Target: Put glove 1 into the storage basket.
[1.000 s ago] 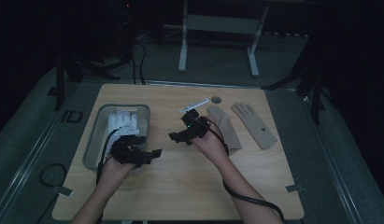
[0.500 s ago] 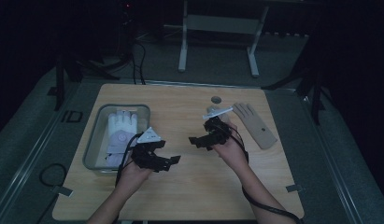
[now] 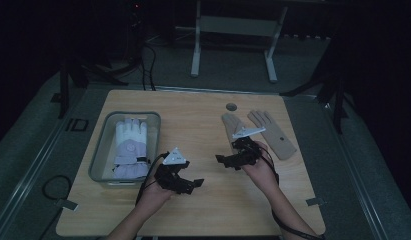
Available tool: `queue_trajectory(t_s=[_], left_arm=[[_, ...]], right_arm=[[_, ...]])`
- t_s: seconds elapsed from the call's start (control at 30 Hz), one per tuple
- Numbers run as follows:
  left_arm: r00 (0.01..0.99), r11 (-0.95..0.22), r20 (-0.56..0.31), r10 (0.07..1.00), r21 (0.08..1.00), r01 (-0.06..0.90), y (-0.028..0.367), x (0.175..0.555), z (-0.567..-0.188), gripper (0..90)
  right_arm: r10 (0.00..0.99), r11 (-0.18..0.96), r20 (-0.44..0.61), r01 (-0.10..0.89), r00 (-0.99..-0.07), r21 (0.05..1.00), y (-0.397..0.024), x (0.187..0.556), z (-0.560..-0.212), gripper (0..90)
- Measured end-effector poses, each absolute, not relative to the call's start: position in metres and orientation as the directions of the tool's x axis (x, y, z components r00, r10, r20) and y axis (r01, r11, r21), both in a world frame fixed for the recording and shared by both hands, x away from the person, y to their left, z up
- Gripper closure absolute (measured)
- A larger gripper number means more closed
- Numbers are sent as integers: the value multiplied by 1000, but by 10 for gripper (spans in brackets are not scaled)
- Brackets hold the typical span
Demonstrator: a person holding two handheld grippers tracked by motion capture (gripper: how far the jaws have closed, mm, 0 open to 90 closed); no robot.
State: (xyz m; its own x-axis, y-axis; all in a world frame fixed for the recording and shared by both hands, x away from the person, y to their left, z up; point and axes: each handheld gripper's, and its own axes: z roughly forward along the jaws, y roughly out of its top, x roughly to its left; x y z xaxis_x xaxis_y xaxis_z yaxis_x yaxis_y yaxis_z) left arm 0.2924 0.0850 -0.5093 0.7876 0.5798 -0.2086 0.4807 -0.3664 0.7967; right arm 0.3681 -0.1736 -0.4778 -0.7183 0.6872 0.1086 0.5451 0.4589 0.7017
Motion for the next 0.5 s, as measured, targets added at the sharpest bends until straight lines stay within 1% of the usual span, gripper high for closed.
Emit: queue_trajectory(t_s=[0.23, 0.33, 0.5], left_arm=[[804, -376, -206, 557, 801, 466, 75, 286, -532, 149], [810, -389, -186, 557, 803, 452, 72, 283, -538, 149], [814, -402, -162, 558, 805, 436, 71, 277, -544, 149]], right_arm=[[692, 453, 98, 536, -716, 712, -189, 359, -494, 144], [698, 435, 111, 542, -707, 719, -196, 357, -500, 143], [698, 439, 98, 531, -710, 724, -206, 351, -514, 141]])
